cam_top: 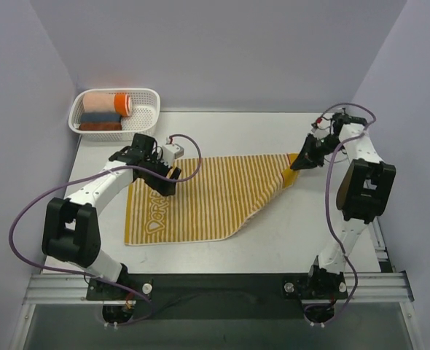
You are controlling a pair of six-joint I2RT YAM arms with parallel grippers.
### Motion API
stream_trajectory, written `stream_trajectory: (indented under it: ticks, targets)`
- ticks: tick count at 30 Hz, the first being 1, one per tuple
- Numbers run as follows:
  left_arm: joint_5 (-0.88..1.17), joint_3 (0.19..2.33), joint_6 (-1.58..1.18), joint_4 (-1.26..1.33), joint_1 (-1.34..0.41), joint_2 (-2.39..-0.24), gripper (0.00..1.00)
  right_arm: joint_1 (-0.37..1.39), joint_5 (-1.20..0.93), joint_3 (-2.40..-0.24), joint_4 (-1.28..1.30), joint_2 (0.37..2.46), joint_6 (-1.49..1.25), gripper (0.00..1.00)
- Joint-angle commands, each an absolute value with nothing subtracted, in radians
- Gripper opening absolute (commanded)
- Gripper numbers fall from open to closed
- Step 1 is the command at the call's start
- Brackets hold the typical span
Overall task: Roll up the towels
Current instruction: Flatten the towel
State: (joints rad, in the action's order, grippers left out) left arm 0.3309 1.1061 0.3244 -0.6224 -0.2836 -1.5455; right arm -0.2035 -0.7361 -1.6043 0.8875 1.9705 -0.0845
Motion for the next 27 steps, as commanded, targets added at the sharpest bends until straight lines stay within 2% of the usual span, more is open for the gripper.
stream_trajectory:
  ticks: [1, 5, 7, 9, 13, 16, 21, 27]
  targets:
    - [0.327, 1.143, 0.292, -0.584, -0.275, -1.574, 0.8, -0.123, -0.698, -1.776, 0.885, 2.139, -0.193, 0.0]
    - [0.33, 1.167, 0.267, -0.587, -0.262, -1.598, 0.8, -0.072, -0.715, -1.956, 0.877, 2.302, -0.222, 0.02]
    - [0.34, 1.177, 0.253, -0.592, -0.247, -1.611, 0.8, -0.066, -0.729, -1.986, 0.881, 2.33, -0.213, 0.26]
    - [0.345, 1.19, 0.252, -0.606, -0.238, -1.618, 0.8, -0.074, -0.73, -1.938, 0.882, 2.298, -0.189, 0.44]
    - [0.371, 1.209, 0.245, -0.614, -0.209, -1.641, 0.8, -0.086, -0.684, -1.777, 0.874, 2.102, -0.092, 0.43]
    - [0.379, 1.218, 0.236, -0.614, -0.204, -1.663, 0.8, -0.086, -0.631, -1.681, 0.85, 2.036, -0.046, 0.38]
    - [0.37, 1.22, 0.224, -0.606, -0.201, -1.693, 0.79, -0.092, -0.539, -1.671, 0.851, 2.071, -0.051, 0.28]
    - [0.348, 1.204, 0.224, -0.588, -0.199, -1.716, 0.79, -0.092, -0.465, -1.678, 0.836, 2.143, -0.048, 0.29]
